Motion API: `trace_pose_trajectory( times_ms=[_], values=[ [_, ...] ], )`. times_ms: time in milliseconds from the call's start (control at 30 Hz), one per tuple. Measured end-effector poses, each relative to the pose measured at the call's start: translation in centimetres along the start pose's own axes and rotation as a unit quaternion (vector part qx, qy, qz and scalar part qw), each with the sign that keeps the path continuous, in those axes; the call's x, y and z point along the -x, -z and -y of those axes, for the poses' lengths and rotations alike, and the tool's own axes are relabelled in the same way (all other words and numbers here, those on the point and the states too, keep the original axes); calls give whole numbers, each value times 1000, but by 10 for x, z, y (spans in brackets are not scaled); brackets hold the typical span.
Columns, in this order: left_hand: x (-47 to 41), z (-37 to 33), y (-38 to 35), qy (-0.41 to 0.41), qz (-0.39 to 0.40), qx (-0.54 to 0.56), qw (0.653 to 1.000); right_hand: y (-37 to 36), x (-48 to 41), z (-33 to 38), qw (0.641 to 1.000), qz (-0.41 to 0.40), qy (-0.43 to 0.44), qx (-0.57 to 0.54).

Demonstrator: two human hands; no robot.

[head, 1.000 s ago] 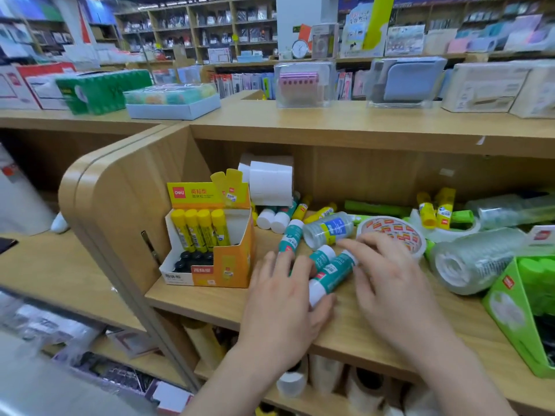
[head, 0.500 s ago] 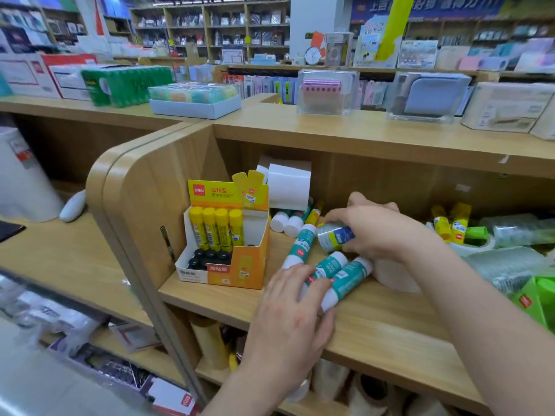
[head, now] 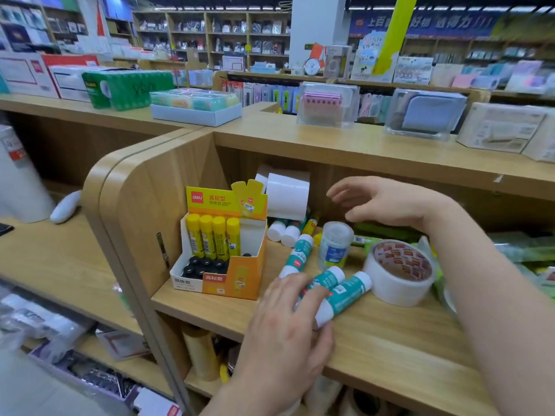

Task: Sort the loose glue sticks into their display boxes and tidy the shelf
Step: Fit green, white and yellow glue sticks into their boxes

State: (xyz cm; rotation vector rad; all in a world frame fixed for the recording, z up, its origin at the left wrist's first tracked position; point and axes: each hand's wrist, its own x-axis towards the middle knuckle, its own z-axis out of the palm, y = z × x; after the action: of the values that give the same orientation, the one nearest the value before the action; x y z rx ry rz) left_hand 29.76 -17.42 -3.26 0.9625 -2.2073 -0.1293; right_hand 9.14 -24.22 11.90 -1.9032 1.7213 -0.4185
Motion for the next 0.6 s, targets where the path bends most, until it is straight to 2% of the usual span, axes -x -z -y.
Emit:
trace_pose_trajectory(
  times_ms=[33,100,233,367,500,600],
  values=[
    [-3,-1,2,1,-2,2,1000,5,-3,-4,999,-34,-1,-21],
    [-13,-5,8,1,-6,-1,1000,4,-15,-14,998,-44,-21,29],
    [-48,-13,18,-3,0,-15,1000,-3,-41,-31,987,27,-64,146],
    [-88,-18,15,19,101,-41,994,-12,-52,-36,961,98,-55,251],
    [-93,-15,13,38,120,-100,987,-25,-57,-45,961,81,-39,262],
    [-67,-29,15,-7,85,-147,985,-24,-58,-50,959,56,-22,276]
  ],
)
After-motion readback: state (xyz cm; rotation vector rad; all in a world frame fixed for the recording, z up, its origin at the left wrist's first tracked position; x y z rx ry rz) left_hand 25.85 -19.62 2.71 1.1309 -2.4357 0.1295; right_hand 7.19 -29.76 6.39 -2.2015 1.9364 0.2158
